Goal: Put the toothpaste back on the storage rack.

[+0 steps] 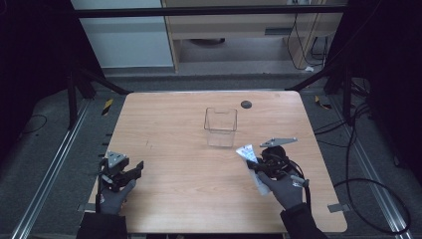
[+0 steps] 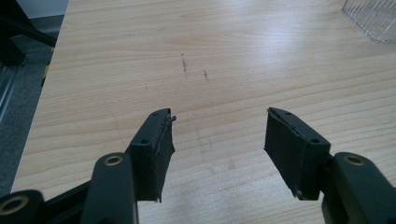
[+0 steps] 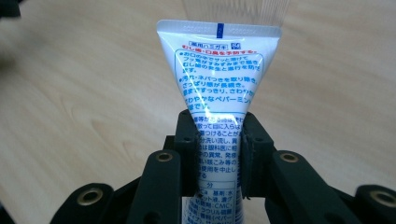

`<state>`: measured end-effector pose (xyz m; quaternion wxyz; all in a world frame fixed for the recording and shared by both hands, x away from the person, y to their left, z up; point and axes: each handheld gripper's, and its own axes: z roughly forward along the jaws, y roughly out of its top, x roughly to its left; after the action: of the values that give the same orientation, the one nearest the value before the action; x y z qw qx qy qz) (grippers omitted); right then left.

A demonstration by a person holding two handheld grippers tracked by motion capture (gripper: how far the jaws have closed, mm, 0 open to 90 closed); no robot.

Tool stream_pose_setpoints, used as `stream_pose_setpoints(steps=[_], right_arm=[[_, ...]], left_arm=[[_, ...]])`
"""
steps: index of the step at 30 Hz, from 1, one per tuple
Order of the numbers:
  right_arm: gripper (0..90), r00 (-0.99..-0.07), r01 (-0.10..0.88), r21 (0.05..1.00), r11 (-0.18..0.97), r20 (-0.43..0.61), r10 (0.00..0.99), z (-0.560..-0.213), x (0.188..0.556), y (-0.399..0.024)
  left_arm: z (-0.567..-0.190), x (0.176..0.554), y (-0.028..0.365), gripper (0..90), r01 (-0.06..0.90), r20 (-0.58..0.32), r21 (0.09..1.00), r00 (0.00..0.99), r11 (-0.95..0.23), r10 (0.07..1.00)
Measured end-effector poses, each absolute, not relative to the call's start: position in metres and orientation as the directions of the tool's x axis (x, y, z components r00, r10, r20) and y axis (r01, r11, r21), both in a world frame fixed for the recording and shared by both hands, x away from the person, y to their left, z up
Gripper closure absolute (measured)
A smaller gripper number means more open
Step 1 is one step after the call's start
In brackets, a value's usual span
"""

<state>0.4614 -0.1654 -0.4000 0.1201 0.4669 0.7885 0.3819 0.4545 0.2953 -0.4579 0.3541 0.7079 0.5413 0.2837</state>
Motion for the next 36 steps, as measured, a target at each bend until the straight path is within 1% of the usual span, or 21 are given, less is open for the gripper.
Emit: stream_pose_setpoints(steps=[5, 7, 8, 16, 17, 20, 22, 28, 30, 33, 36], right_arm=[[72.8, -0.521, 0.577, 0.793, 0.196, 0.172, 0.836, -0.382, 0.47, -0.161], [72.8, -0.515, 0.535, 0.831, 0.154, 0.176, 0.839, -0.373, 0.475, -0.159], [72.8, -0.515, 0.535, 0.831, 0.154, 0.176, 0.839, -0.373, 0.475, -0.159], [72.7, -0.484, 0.409, 0.912, 0.046, 0.174, 0.857, -0.351, 0.488, -0.15], [72.7, -0.478, 0.378, 0.926, 0.018, 0.179, 0.86, -0.346, 0.492, -0.147], [72.6, -0.474, 0.351, 0.936, -0.01, 0.187, 0.86, -0.342, 0.496, -0.145], [72.5, -0.462, 0.304, 0.952, -0.045, 0.189, 0.867, -0.337, 0.505, -0.139], [72.4, -0.454, 0.269, 0.959, -0.094, 0.212, 0.865, -0.337, 0.519, -0.131], [72.3, -0.459, 0.264, 0.956, -0.123, 0.237, 0.856, -0.339, 0.53, -0.126], [72.3, -0.453, 0.251, 0.959, -0.135, 0.239, 0.859, -0.34, 0.535, -0.123], [72.3, -0.444, 0.229, 0.957, -0.176, 0.264, 0.857, -0.342, 0.543, -0.119]], left_arm=[[-0.458, 0.455, 0.297, 40.6, 0.568, 0.015, 0.807, 0.25, -0.16, 0.968], [-0.458, 0.454, 0.296, 40.6, 0.567, 0.016, 0.808, 0.251, -0.16, 0.968], [-0.458, 0.454, 0.297, 40.6, 0.564, 0.017, 0.81, 0.251, -0.161, 0.968], [-0.458, 0.454, 0.297, 40.6, 0.565, 0.016, 0.809, 0.251, -0.16, 0.968], [-0.458, 0.454, 0.297, 40.7, 0.565, 0.015, 0.809, 0.25, -0.158, 0.968], [-0.458, 0.454, 0.298, 40.7, 0.566, 0.015, 0.809, 0.249, -0.158, 0.969], [-0.458, 0.455, 0.298, 40.7, 0.566, 0.014, 0.809, 0.249, -0.157, 0.968], [-0.458, 0.454, 0.299, 40.7, 0.565, 0.007, 0.811, 0.245, -0.149, 0.969], [-0.458, 0.454, 0.299, 40.7, 0.565, 0.006, 0.812, 0.245, -0.147, 0.97], [-0.458, 0.455, 0.299, 40.8, 0.567, 0.007, 0.81, 0.246, -0.15, 0.969], [-0.458, 0.455, 0.299, 40.7, 0.567, 0.009, 0.81, 0.246, -0.151, 0.969]])
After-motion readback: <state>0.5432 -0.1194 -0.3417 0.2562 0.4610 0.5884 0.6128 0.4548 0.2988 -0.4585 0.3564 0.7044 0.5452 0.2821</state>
